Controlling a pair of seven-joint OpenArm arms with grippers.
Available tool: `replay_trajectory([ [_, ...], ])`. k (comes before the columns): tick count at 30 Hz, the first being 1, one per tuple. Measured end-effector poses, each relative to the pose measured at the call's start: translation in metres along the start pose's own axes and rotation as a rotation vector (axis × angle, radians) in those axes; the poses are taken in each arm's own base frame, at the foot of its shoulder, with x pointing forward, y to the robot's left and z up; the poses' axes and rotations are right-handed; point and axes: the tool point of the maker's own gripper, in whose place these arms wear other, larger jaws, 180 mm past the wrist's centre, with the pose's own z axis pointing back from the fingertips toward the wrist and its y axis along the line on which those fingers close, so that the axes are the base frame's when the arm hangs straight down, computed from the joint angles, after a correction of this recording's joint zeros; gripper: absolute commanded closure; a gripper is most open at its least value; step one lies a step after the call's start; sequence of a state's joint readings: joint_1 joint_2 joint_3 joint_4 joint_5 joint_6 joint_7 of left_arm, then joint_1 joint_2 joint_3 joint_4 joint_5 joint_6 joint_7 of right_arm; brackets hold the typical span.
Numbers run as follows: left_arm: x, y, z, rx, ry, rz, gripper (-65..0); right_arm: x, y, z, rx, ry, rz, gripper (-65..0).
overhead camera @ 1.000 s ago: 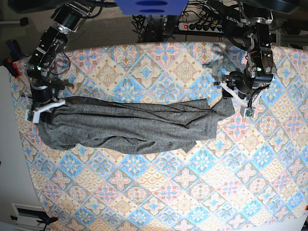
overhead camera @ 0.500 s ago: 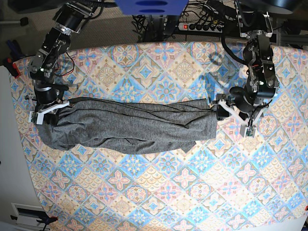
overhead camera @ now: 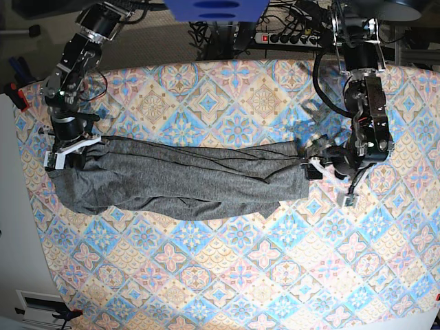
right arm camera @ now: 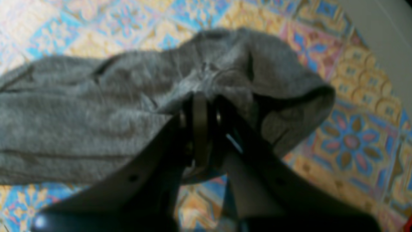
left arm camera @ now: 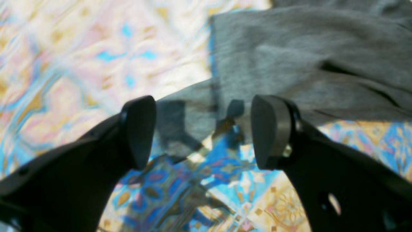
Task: Layout the t-shirt on the table in an organized manner, then fold the t-shirt properly
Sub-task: 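Pull the shirt ends apart with both grippers to straighten it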
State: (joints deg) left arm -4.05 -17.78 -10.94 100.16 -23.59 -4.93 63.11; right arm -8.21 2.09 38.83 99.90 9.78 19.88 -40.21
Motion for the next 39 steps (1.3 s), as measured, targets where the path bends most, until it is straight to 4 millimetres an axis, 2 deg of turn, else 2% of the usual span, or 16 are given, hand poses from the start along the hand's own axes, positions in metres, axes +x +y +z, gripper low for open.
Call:
replay_trajectory([
  [6,0.005,0.006,-0.027,-0.018,0.052,0.032,-44.7,0.004,0.001,-0.001,0.002,-0.014,-0.001,0.0],
  [12,0.002,0.005,-0.029,-0.026,0.06,0.021,-44.7,0.004,-0.003,0.0,-0.006,-0.015,-0.001,0.0],
  [19,-0.009,-0.023,-0.038,-0.082,0.104,-0.051,-44.6,0.004,-0.002,0.0,-0.005,-0.016,-0.001,0.0],
  [21,-0.015,-0.021,-0.042,-0.078,0.122,-0.044,-43.5,0.004,-0.002,0.0,-0.005,-0.016,-0.001,0.0],
  [24,-0.025,-0.02,-0.049,-0.066,0.155,-0.031,-35.3,0.005,-0.002,0.0,-0.005,-0.017,-0.001,0.0],
  [29,-0.033,-0.026,-0.056,-0.092,0.187,-0.009,-16.7,-0.009,-0.006,0.005,-0.014,0.018,0.0,0.0],
  [33,-0.034,-0.027,-0.056,-0.093,0.188,-0.008,-0.8,-0.006,-0.005,0.004,-0.011,0.007,-0.001,0.0],
  [39,-0.033,-0.027,-0.056,-0.095,0.185,-0.005,0.0,-0.007,-0.005,0.004,-0.011,0.012,0.001,0.0],
])
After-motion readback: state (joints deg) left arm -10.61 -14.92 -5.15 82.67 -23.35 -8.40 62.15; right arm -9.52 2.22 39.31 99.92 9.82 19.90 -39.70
